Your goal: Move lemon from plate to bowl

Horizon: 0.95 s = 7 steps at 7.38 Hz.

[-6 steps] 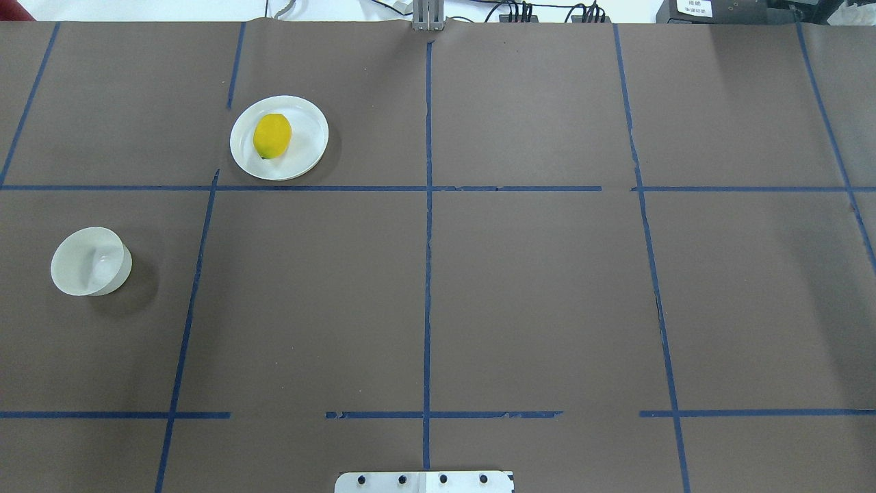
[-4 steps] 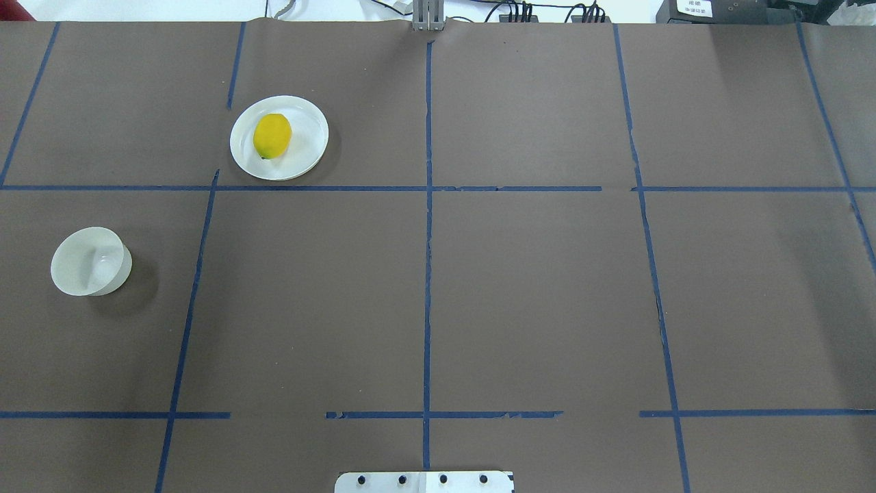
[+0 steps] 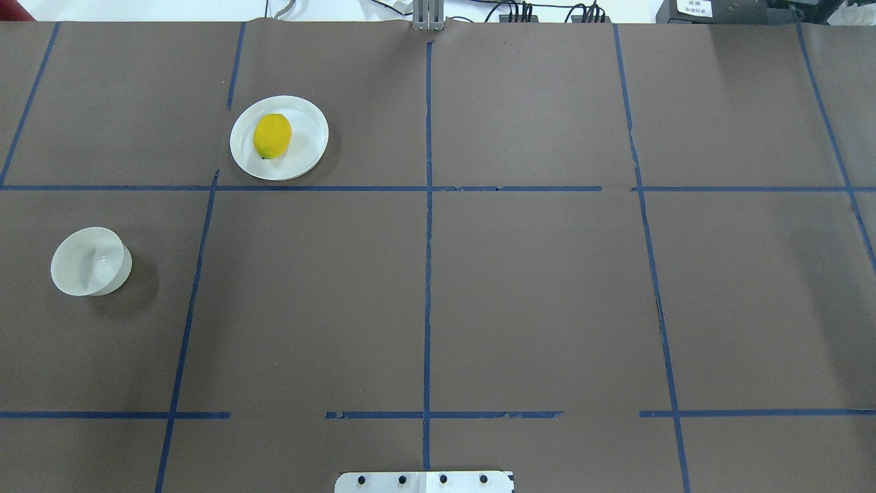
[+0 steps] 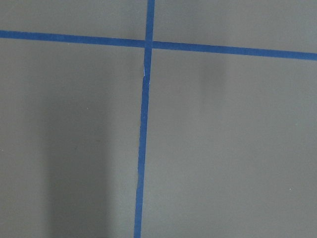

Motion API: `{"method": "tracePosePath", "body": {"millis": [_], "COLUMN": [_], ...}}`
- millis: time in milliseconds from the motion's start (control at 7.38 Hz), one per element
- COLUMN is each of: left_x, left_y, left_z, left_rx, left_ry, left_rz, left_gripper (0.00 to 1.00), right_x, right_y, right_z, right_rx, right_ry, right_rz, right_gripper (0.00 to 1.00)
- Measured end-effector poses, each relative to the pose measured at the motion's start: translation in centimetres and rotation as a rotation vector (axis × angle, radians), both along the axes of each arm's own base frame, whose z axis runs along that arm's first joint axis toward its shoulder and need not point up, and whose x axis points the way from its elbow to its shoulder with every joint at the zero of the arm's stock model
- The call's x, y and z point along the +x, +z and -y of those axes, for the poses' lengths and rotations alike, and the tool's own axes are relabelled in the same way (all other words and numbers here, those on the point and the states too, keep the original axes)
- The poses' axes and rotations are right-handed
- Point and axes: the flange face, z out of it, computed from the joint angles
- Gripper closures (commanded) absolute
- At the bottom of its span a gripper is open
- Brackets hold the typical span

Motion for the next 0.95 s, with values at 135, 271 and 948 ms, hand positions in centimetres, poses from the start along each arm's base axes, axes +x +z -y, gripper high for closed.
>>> {"method": "tracePosePath", "body": {"millis": [135,271,948], "left_x": [0.1,0.5,20.6], "left_y": [-0.3,-1.1,-15.6], "left_z": [0.3,1.0,10.7], "left_rx": [0.024,0.087,0.280], "left_ry": [0.002,0.003,0.200], "left_rz": [-0.002,-0.017,-0.217], "left_gripper": [0.00,0.00,0.00], "right_x": [0.0,0.0,0.0], "right_y": [0.0,0.0,0.0], "right_z": [0.0,0.0,0.0], "right_rx": [0.000,0.000,0.000], "right_ry": [0.000,0.000,0.000], "right_rz": [0.000,0.000,0.000], "right_gripper": [0.00,0.00,0.00]}}
